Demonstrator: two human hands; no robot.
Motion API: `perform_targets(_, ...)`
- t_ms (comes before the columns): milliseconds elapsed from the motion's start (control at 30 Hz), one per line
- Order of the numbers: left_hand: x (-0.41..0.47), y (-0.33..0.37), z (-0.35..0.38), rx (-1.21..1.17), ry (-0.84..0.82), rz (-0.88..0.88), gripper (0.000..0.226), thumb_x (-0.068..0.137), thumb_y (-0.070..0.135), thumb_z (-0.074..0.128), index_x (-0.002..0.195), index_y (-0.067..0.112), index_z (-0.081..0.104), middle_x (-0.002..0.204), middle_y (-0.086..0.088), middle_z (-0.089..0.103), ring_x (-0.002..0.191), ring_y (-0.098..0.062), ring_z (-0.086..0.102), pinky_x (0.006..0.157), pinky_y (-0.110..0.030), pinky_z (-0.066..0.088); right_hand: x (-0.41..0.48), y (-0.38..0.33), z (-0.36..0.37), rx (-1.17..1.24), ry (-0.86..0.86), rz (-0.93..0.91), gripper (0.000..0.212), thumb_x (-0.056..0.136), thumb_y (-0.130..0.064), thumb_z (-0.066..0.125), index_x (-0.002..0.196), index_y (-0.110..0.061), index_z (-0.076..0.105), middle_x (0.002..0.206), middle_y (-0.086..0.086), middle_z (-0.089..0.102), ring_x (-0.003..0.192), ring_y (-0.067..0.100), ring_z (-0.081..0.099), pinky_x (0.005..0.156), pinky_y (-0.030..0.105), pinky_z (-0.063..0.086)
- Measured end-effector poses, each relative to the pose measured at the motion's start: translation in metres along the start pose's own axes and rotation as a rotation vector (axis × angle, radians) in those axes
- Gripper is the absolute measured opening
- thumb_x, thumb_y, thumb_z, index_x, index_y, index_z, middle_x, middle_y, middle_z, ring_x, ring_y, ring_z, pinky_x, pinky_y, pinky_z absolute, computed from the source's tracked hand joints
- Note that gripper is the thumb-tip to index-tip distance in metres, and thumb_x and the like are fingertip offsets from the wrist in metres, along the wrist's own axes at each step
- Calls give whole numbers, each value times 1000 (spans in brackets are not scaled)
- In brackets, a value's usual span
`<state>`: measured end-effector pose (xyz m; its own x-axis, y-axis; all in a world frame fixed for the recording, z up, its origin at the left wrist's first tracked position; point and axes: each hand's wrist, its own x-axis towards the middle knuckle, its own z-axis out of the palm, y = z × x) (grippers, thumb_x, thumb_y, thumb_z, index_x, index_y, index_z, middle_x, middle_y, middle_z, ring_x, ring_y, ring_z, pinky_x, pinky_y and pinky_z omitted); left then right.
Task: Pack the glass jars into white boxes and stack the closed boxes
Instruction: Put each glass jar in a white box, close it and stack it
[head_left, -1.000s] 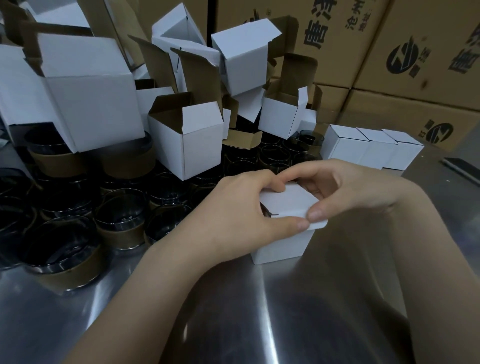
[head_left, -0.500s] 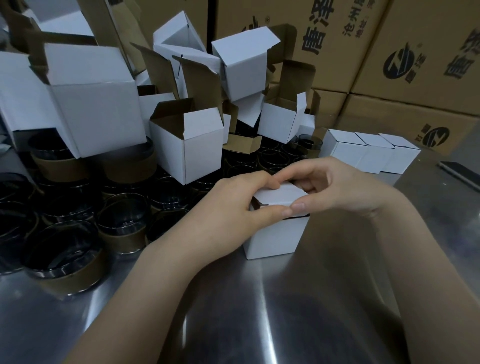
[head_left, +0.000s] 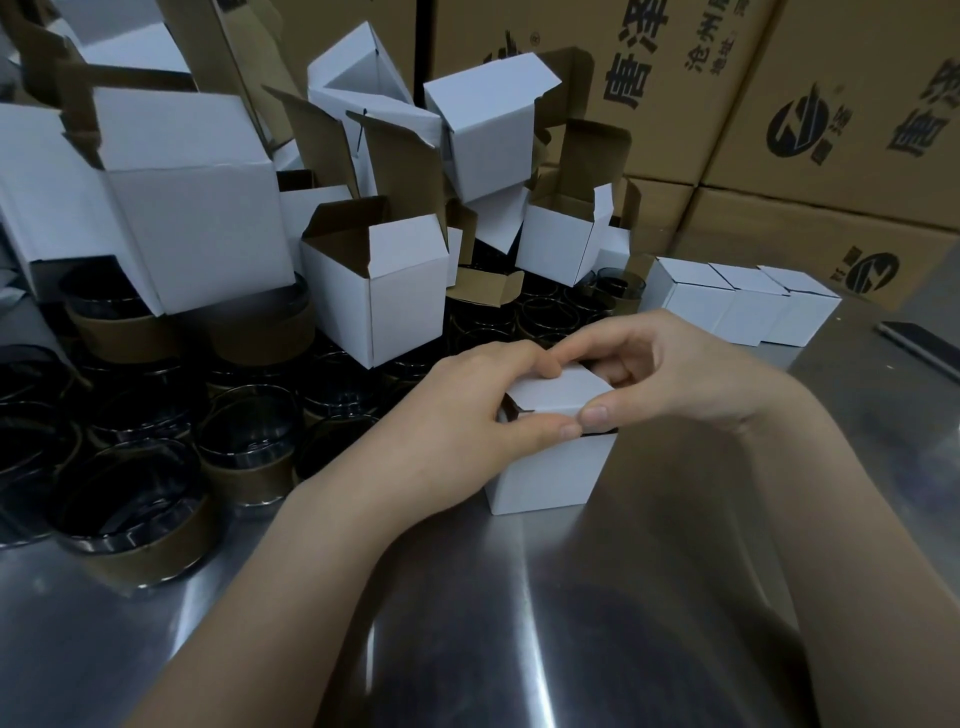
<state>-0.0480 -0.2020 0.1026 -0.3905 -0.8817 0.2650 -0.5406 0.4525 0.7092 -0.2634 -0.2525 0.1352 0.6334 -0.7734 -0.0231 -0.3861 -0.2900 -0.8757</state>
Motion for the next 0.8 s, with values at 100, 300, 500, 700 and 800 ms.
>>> perform_targets(100,0,1,-1,9,-8,-10,43,81,54,60,122,41,53,107,25,50,98,11,45,71,-6,39,0,0,0,-1,3,-7,50,64,-29,81,113,-19,71,110,7,72,96,30,70,82,31,58)
perform_targets(300,-1,2,-1,0,-22,-27,44,81,51,63,122,41,53,111,22,48,95,4,48,71,-12,38,0,2,-1,-18,-26,-22,48,66,-29,82,112,-23,70,112,8,70,99,40,66,87,47,55)
perform_targets(500,-1,3,-1,-3,-32,-32,44,81,52,62,123,40,52,113,23,47,99,5,47,72,-10,40,2,7,-2,14,-76,7,47,68,-28,82,112,-28,68,113,5,68,100,39,66,83,38,56)
perform_targets(700,-1,7,-2,-34,-46,-54,43,87,51,55,126,33,56,126,18,50,107,4,48,85,-10,42,0,8,-4,3,-140,54,50,73,-26,79,120,-30,63,120,-2,63,106,25,66,87,37,55)
perform_targets(800,-1,7,-3,-26,-56,-72,34,93,40,53,126,32,56,128,18,49,105,4,46,88,-8,36,-1,6,-3,-5,-136,68,52,72,-25,79,121,-28,61,120,-3,62,105,24,66,88,41,54)
